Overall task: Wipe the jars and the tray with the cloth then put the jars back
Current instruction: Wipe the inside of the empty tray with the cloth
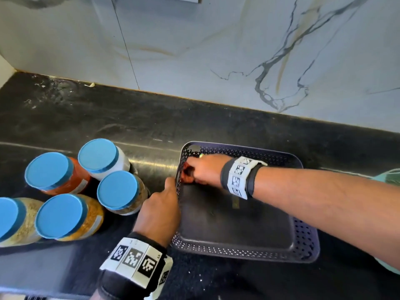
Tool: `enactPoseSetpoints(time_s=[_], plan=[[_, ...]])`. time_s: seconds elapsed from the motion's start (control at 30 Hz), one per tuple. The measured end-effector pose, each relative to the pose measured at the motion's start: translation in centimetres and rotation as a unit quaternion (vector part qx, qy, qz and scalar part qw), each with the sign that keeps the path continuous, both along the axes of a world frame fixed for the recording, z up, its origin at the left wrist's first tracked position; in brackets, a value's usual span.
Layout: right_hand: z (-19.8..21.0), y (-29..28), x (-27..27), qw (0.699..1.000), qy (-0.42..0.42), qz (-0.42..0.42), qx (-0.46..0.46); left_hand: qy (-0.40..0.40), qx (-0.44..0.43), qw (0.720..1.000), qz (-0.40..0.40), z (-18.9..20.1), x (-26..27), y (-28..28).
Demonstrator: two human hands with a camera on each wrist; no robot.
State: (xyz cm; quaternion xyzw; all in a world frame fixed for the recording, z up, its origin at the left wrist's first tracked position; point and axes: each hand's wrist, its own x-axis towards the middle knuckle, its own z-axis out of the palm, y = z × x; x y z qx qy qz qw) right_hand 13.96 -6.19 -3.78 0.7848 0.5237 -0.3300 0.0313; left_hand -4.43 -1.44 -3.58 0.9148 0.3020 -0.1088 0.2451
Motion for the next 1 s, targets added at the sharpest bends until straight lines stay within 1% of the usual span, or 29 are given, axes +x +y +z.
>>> enactPoseSetpoints(time_s=[0.07,0.13,0.23,0.33,0.43,0.5,0.57,0.63,0.7,0.8,0.83,0.9,0.93,1.0], plan=[[-0.3,0.5,1.4,0.999,-0.036,-0.028,0.005,-0.001,-0.005,1.000,-0.003,0.3,0.0,-0.2],[-0.4,0.8,1.5,0.998,-0.053,-0.033,0.024,-0.005,-0.008,1.000,-0.002,0.8,0.1,-0.2],[-0.8,0.4,0.7,0.995,-0.060,-0.070,0.041,0.000,-0.007,1.000,0.031,1.6,0.0,-0.5],[-1.8,-1.6,0.6,0.993,-0.063,-0.100,0.029,0.005,-0.001,0.999,0.042,1.6,-0.2,-0.8],[-2.3,-4.5,1.4,0.992,-0.068,-0.104,0.012,0.006,-0.002,0.999,0.046,1.0,-0.3,-0.8],[-2.3,-6.4,2.3,0.991,-0.095,-0.092,0.002,0.008,0.005,0.999,0.047,0.7,-0.4,-0.7],[-2.6,-8.0,3.3,0.988,-0.144,-0.049,-0.019,0.006,0.005,0.999,0.040,0.5,-0.4,-0.7],[-2.6,-8.8,3.5,0.987,-0.149,-0.029,-0.061,0.002,-0.007,1.000,0.024,0.6,-0.5,-0.8],[-1.9,-8.3,3.3,0.988,-0.138,-0.035,-0.067,-0.004,-0.016,1.000,0.000,0.8,-0.3,-0.7],[-1.0,-5.2,2.7,0.993,-0.115,0.003,-0.008,-0.004,-0.020,1.000,-0.015,0.9,0.0,-0.3],[-1.0,-4.0,2.5,0.992,-0.124,0.026,0.017,-0.002,-0.016,1.000,-0.019,0.9,0.1,-0.3],[-1.7,-1.9,2.0,0.990,-0.117,0.059,0.055,0.002,-0.001,1.000,-0.027,0.8,0.0,-0.3],[-2.3,-1.2,1.6,0.988,-0.117,0.073,0.063,0.002,0.002,1.000,-0.029,0.8,0.0,-0.3],[-2.9,-0.2,1.3,0.991,-0.105,0.057,0.053,-0.002,0.007,1.000,-0.026,0.6,0.1,-0.1]])
